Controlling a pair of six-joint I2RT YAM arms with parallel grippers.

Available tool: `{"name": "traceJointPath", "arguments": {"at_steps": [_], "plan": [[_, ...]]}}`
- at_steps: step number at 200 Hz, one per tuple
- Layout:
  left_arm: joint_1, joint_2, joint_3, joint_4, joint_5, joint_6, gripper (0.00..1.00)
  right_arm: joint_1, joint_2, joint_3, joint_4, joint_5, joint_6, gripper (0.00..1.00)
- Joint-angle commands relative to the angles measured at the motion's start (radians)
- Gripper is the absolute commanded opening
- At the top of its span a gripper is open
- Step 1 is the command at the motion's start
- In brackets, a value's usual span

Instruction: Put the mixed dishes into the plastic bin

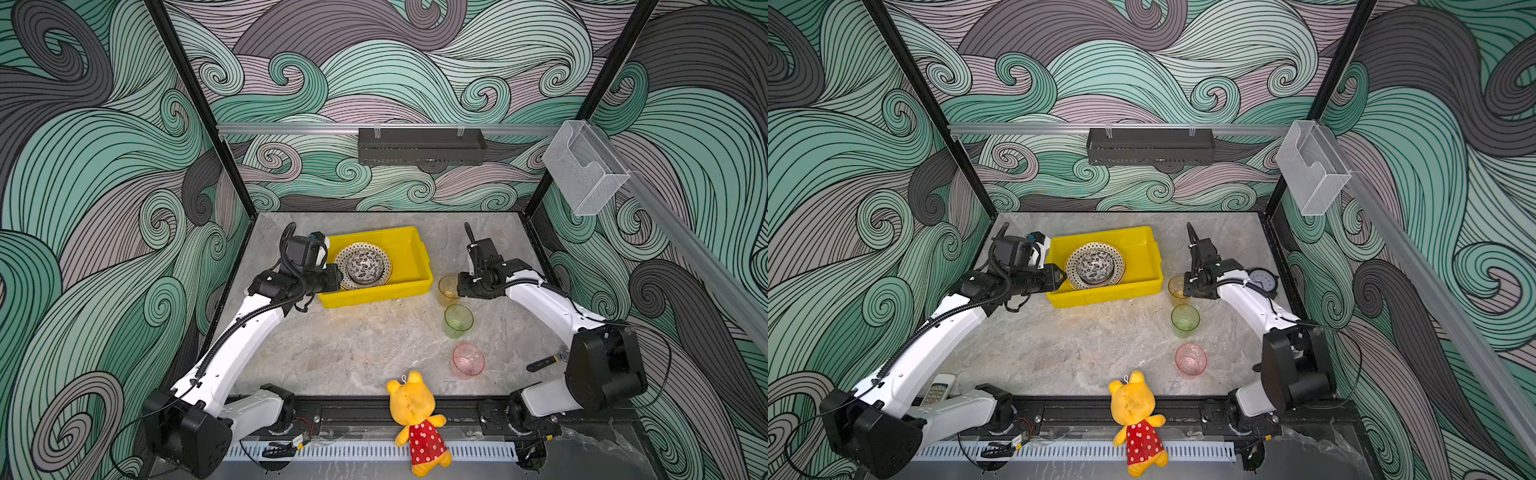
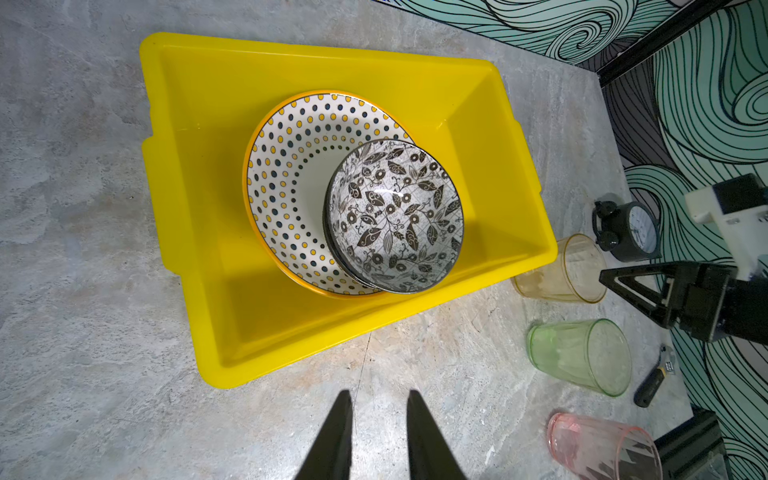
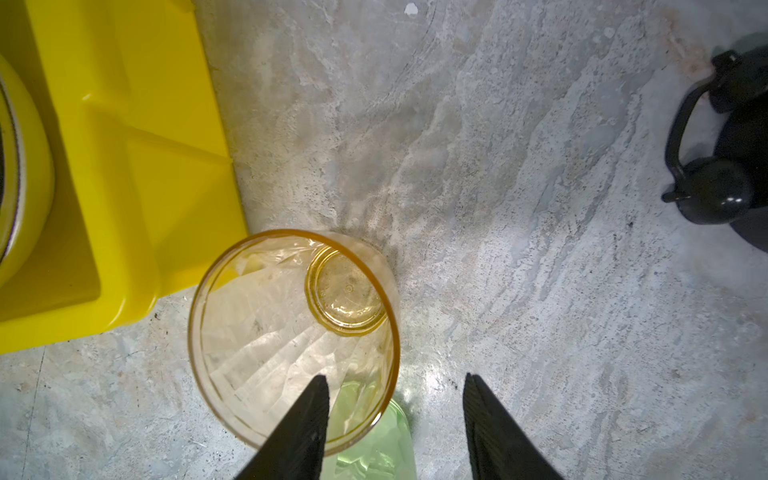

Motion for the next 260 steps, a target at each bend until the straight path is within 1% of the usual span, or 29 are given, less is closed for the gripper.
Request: {"name": "traceJointPath", "arguments": {"at_steps": [1, 19, 32, 48, 75, 119, 154, 188, 197, 248, 260], "plan": [[0.005, -0.011, 0.005, 0.017, 0.007, 0.015, 0.26, -0.009, 0.025, 0.042, 0.008, -0.01, -0.011, 0.51], [0.005, -0.005, 0.018, 0.01, 0.004, 0.018, 0.27, -0.012, 0.042, 0.048, 0.008, -0.014, -0.012, 0.48], [0.005, 0.001, 0.029, 0.0, 0.0, 0.023, 0.27, -0.015, 0.05, 0.051, 0.009, -0.015, -0.01, 0.48], [0.005, 0.008, 0.042, -0.01, -0.005, 0.027, 0.27, -0.017, 0.06, 0.052, 0.007, -0.019, -0.01, 0.44], [0.005, 0.018, 0.048, -0.005, -0.007, 0.023, 0.27, -0.02, 0.073, 0.052, 0.009, -0.022, -0.013, 0.43], [0.005, 0.035, 0.059, -0.002, -0.004, 0.01, 0.27, -0.022, 0.092, 0.053, 0.009, -0.026, -0.013, 0.35], [0.005, 0.037, 0.065, 0.001, -0.006, 0.009, 0.27, -0.022, 0.102, 0.052, 0.009, -0.021, -0.017, 0.23], [0.005, 0.04, 0.067, -0.001, -0.006, 0.007, 0.27, -0.022, 0.103, 0.048, 0.009, -0.022, -0.014, 0.14], [0.005, 0.039, 0.067, 0.0, -0.006, 0.007, 0.27, -0.024, 0.1, 0.048, 0.008, -0.02, -0.015, 0.11], [0.005, 0.036, 0.075, -0.009, -0.01, 0.008, 0.27, -0.024, 0.069, 0.052, 0.0, -0.02, -0.015, 0.0], [0.005, 0.035, 0.076, -0.003, -0.013, 0.006, 0.27, -0.023, 0.056, 0.051, -0.004, -0.021, -0.015, 0.0]]}}
